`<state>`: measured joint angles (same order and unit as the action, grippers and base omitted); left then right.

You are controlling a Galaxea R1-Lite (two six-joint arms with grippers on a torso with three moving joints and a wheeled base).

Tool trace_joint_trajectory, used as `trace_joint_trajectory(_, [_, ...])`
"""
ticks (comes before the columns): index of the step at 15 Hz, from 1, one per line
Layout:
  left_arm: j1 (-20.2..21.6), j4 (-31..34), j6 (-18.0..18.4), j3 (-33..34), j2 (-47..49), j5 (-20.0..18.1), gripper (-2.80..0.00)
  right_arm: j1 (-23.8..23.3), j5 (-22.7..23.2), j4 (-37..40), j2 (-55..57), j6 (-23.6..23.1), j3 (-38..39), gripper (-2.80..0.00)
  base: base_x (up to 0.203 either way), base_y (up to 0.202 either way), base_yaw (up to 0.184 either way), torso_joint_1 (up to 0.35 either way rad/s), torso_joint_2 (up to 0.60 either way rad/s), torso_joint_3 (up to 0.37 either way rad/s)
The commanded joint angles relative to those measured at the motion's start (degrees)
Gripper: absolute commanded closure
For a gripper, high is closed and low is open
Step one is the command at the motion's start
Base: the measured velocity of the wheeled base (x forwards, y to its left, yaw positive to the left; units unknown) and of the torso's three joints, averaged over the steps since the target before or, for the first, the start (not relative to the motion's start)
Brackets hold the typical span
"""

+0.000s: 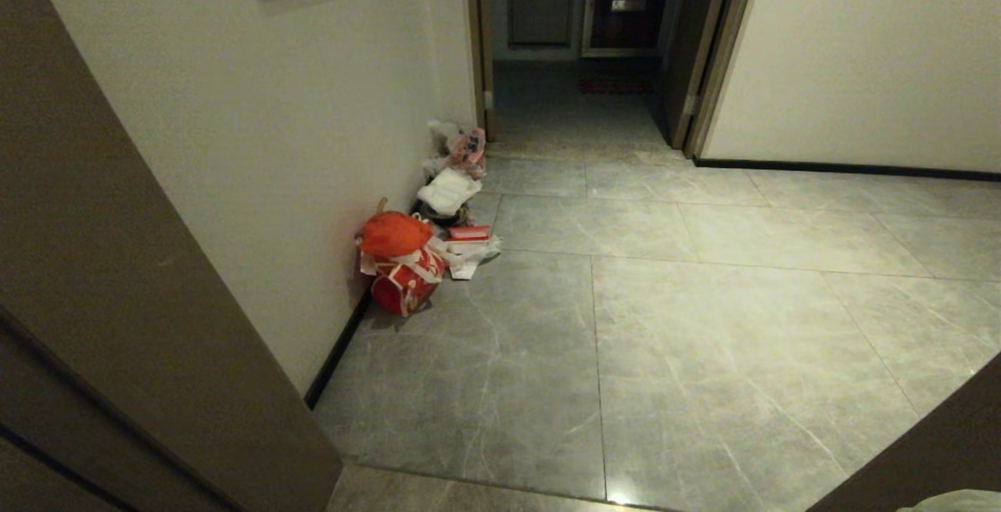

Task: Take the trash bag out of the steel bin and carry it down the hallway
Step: Put the trash bag at the door

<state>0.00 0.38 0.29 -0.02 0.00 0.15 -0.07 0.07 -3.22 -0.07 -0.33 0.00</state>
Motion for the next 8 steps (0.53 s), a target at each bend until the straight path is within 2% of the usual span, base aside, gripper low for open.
trace_joint_trajectory(1, [0.00, -0.03, -0.02, 0.02, 0.08, 0.02, 0.00, -0.01, 0.01, -0.03, -0.01, -0.02, 1.41, 0.00, 0.194, 0.000, 0.001, 0.004, 0.00, 0.002])
trace_joint_trajectory(8, [-0.01, -0.03, -0.02, 0.01, 0.07, 0.02, 0.00, -0.01, 0.01, -0.03, -0.01, -0.11, 1.41, 0.00, 0.184, 0.000, 0.002, 0.003, 0.00, 0.001])
